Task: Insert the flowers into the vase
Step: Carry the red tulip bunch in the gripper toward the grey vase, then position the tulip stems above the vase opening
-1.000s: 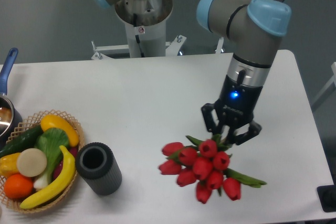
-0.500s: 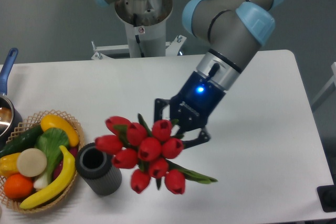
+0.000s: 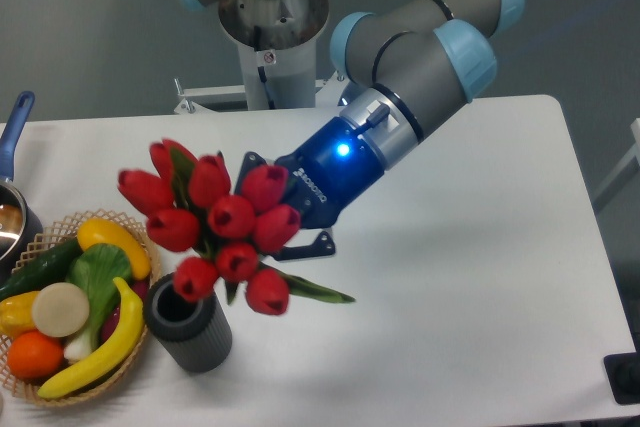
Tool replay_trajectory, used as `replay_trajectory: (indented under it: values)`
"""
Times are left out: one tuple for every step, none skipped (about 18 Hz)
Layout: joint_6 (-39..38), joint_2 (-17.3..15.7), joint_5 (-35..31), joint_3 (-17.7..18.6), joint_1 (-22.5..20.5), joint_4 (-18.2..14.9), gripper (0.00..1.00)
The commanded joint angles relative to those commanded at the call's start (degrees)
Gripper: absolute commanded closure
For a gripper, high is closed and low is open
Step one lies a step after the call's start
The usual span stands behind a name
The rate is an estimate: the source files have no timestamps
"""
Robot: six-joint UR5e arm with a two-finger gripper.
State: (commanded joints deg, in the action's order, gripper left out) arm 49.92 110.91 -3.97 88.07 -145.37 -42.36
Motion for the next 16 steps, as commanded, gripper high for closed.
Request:
replay_trajectory:
  values:
    - [0.00, 0.27, 0.89, 0.00, 0.17, 0.00, 0.96]
    - [0.00, 0.36, 1.16, 0.00, 0.70, 0.00, 0.96]
    - [0.09, 0.36, 1.16, 0.00, 1.05, 0.00, 0.96]
    - [0.26, 0.62, 1.16, 0.09, 1.49, 0.00, 0.96]
    - [1.39, 1.32, 1.25, 0.09, 1.58, 0.00, 0.96]
    - [3.41, 2.19, 1.25, -0.09, 1.84, 0.00, 0.96]
    - [4.47, 3.25, 1.25, -0.26, 2.37, 0.00, 0.96]
    - [4.74, 3.78, 1.16, -0.09, 2.72, 0.09, 0.96]
    - [5.62, 4.39, 1.08, -0.09, 2.81, 0.26, 0.96]
    - [6.93, 5.01, 1.07, -0.09, 3.07, 0.44, 0.96]
    - [7.81, 5.19, 0.99, -0.17, 3.51, 0.44, 0.96]
    - [8.26, 5.28, 0.99, -0.09, 3.60, 0.44, 0.96]
    - [8.44, 5.37, 0.99, 0.00, 3.60, 0.53, 0.96]
    - [8.61, 5.37, 0.99, 0.00, 3.78, 0.53, 0.96]
    - [8.79, 5.37, 0.99, 0.09, 4.04, 0.53, 0.96]
    - [8.79, 5.54, 0.90, 0.09, 4.04, 0.44, 0.96]
